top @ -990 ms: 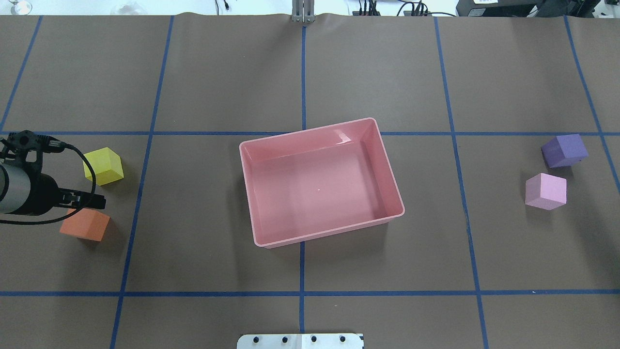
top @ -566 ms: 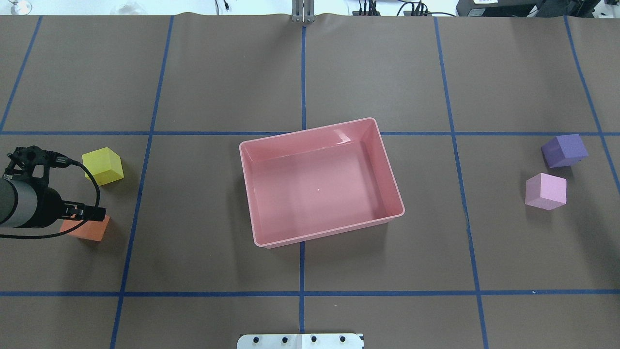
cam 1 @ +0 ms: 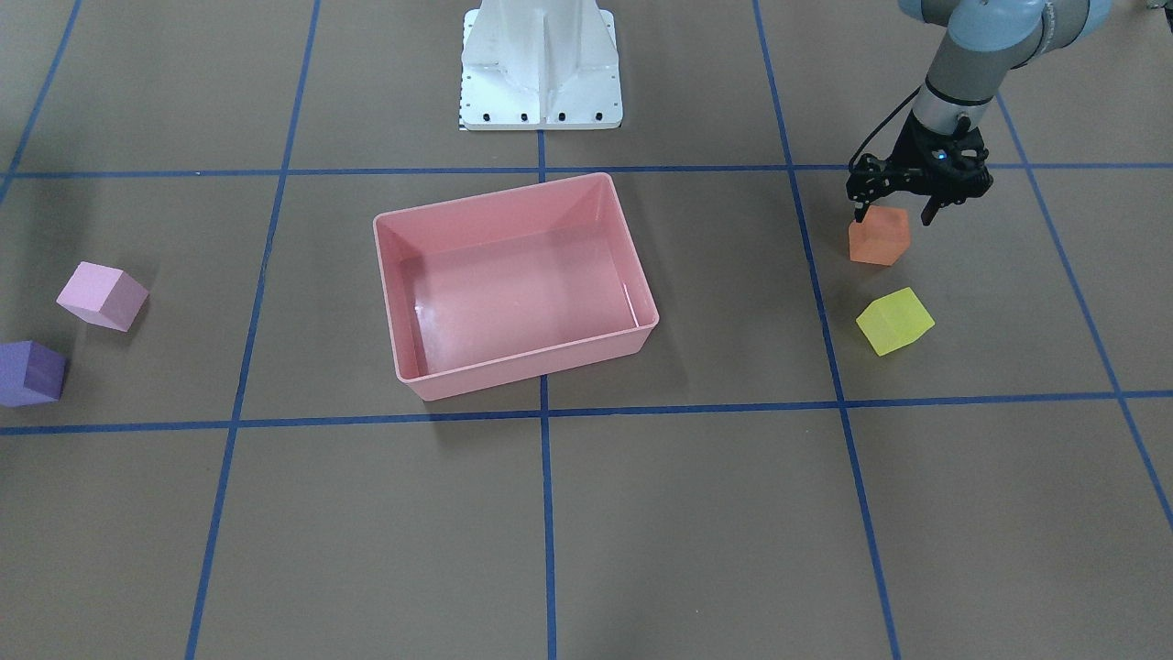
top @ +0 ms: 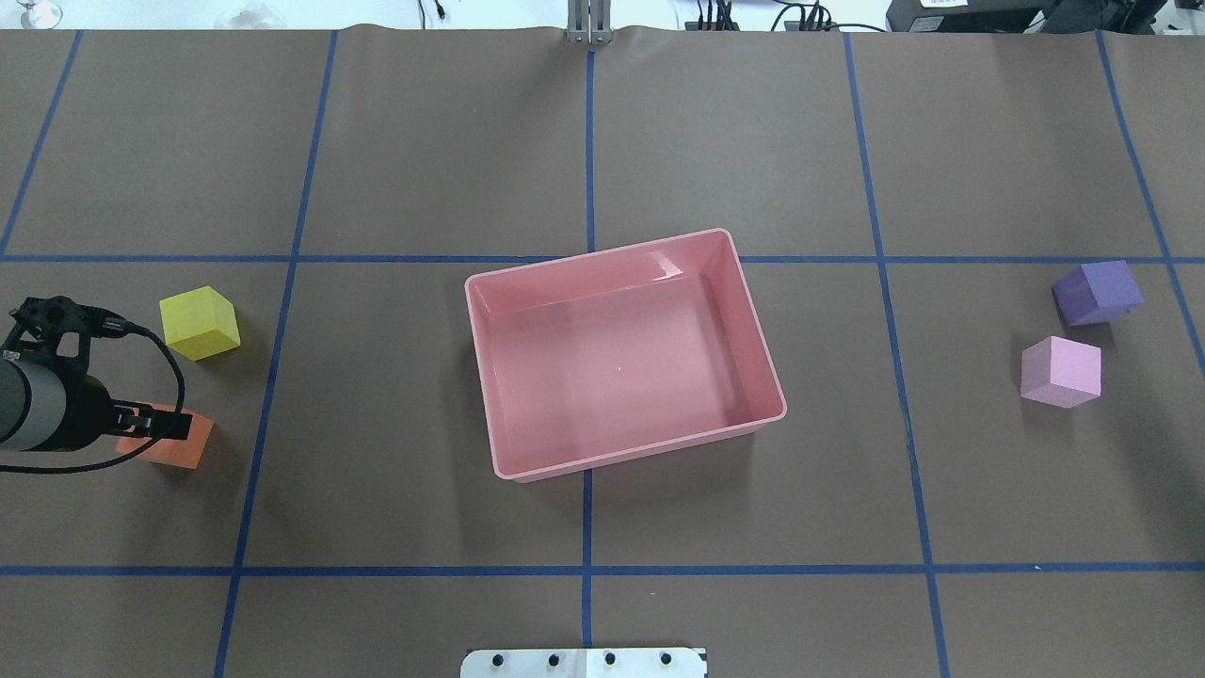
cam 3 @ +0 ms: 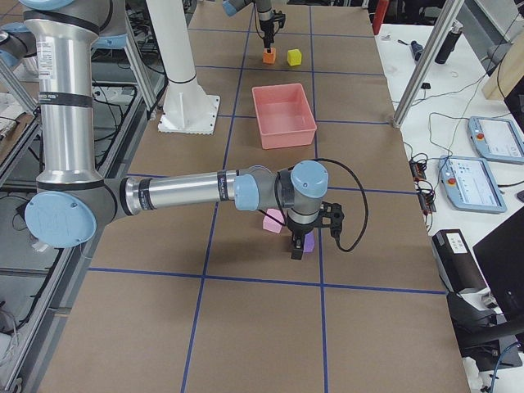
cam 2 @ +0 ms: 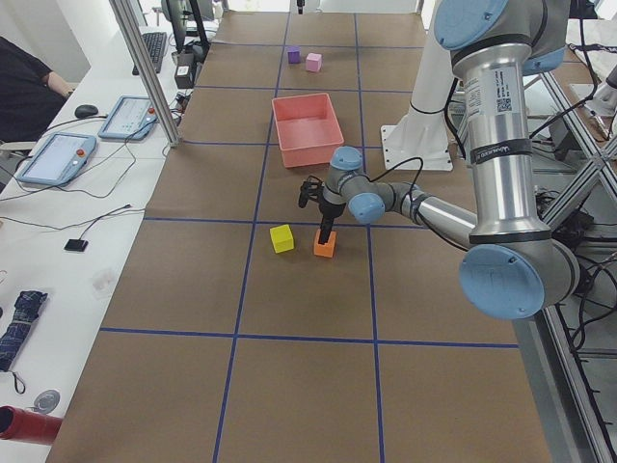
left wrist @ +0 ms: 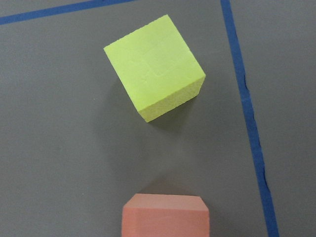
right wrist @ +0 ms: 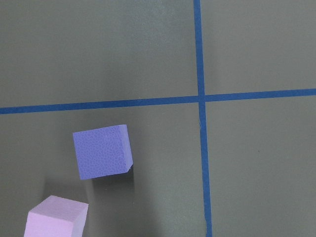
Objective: Place blocks into pink bin with both arms
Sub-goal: 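Lower the left gripper onto the orange cube and close it, then lift orange cube toward bin with left gripper while right descends to pink cube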
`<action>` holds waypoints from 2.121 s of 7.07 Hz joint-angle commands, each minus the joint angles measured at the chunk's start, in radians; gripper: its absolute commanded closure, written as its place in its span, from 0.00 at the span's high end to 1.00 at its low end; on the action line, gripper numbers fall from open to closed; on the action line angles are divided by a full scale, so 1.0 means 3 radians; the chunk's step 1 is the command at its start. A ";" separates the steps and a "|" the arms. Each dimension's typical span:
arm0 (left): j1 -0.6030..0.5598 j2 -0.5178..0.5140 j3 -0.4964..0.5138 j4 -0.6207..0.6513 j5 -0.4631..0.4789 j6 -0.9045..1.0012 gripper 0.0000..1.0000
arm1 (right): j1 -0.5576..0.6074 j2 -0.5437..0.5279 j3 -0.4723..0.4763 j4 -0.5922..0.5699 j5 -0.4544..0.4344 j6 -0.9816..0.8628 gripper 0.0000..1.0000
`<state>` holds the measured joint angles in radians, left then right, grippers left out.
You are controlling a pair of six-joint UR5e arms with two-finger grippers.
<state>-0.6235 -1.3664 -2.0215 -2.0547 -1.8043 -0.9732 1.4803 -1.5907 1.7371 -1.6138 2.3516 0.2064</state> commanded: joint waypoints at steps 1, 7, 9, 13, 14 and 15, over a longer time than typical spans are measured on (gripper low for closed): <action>0.0023 -0.0006 0.0223 -0.0216 0.0047 0.0002 0.98 | 0.0000 0.0000 -0.0002 0.0000 0.0000 -0.0003 1.00; 0.0120 -0.0032 0.0342 -0.0345 0.0042 -0.0064 0.17 | 0.0000 0.0005 -0.0007 0.0000 -0.0005 -0.0003 1.00; 0.0059 0.0034 0.0073 -0.0295 -0.0070 -0.0085 0.00 | 0.0000 0.0030 0.0023 0.0000 0.0000 -0.0003 1.00; -0.0794 0.0021 -0.0200 -0.0187 -0.1077 -0.0054 0.00 | -0.0228 0.0388 0.0238 -0.0015 0.0102 0.0480 1.00; -0.0810 -0.0264 -0.0216 0.0097 -0.1073 -0.0095 0.00 | -0.0468 0.0409 0.0248 0.0005 0.0082 0.0827 1.00; -0.0856 -0.0581 -0.0302 0.0479 -0.1073 -0.0171 0.00 | -0.0648 0.0409 0.0345 0.0010 0.0077 0.1139 1.00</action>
<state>-0.8611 -1.4344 -2.0903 -2.0287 -2.1198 -1.0028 1.3590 -1.4745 1.8150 -1.6140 2.3762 0.4284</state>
